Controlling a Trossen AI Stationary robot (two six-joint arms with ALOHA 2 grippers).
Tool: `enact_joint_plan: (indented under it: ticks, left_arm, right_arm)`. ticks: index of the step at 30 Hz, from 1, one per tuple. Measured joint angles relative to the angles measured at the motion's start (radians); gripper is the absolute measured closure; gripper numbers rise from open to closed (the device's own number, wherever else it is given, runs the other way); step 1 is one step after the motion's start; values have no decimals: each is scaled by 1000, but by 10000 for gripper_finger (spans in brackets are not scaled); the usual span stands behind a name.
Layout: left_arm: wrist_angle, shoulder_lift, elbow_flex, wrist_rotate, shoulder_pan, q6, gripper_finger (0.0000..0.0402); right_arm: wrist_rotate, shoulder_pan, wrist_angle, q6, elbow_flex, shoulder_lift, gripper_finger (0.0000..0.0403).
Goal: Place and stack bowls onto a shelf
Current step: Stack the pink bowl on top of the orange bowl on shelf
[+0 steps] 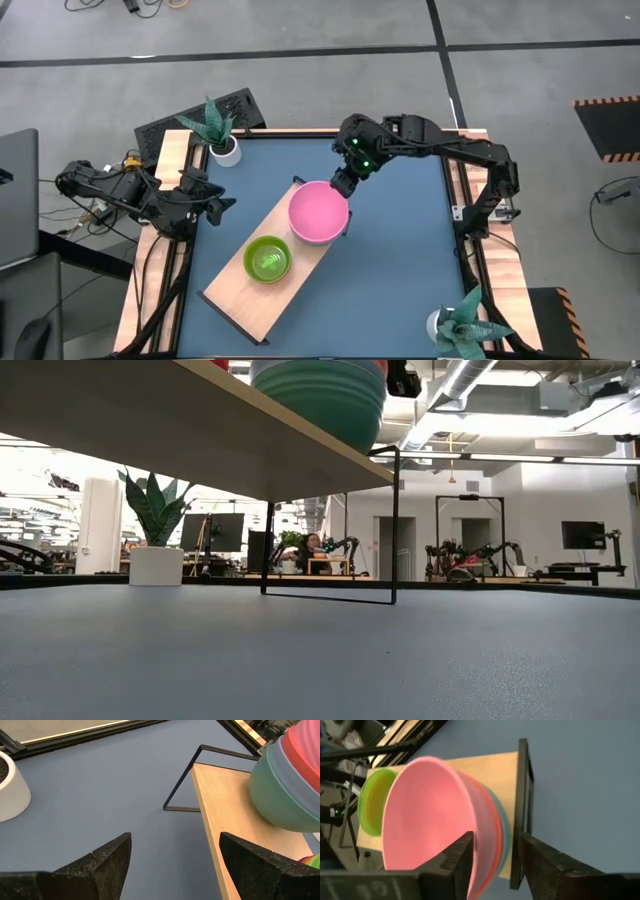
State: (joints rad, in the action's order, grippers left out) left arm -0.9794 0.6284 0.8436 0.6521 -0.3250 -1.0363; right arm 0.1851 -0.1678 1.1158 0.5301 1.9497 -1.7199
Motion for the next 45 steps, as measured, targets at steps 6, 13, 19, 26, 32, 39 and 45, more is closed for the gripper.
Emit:
enact_joint_plan:
  ticks: [6, 13, 19, 26, 32, 39, 45]
  left_arm:
    - [2, 0, 0, 0, 0, 0, 115]
    - [5, 0, 0, 0, 0, -6, 115]
    - [5, 0, 0, 0, 0, -5, 115]
    - [3, 0, 0, 0, 0, -5, 115]
    - [2, 0, 0, -1, 0, -5, 115]
    - [1, 0, 0, -7, 0, -6, 115]
    - [0, 0, 0, -8, 0, -5, 115]
  right_arm:
    - [-3, -13, -6, -19, 116, 1, 208]
    - [-22, 38, -96, -107, 174, 2, 219]
    - [-22, 98, -142, -210, 173, -55, 229]
    - [-27, 70, -173, -268, 173, -130, 234]
    - [-27, 28, -160, -271, 173, -178, 240]
    - [-27, 14, -123, -293, 172, -201, 245]
    - [-27, 9, -137, -291, 172, -205, 249]
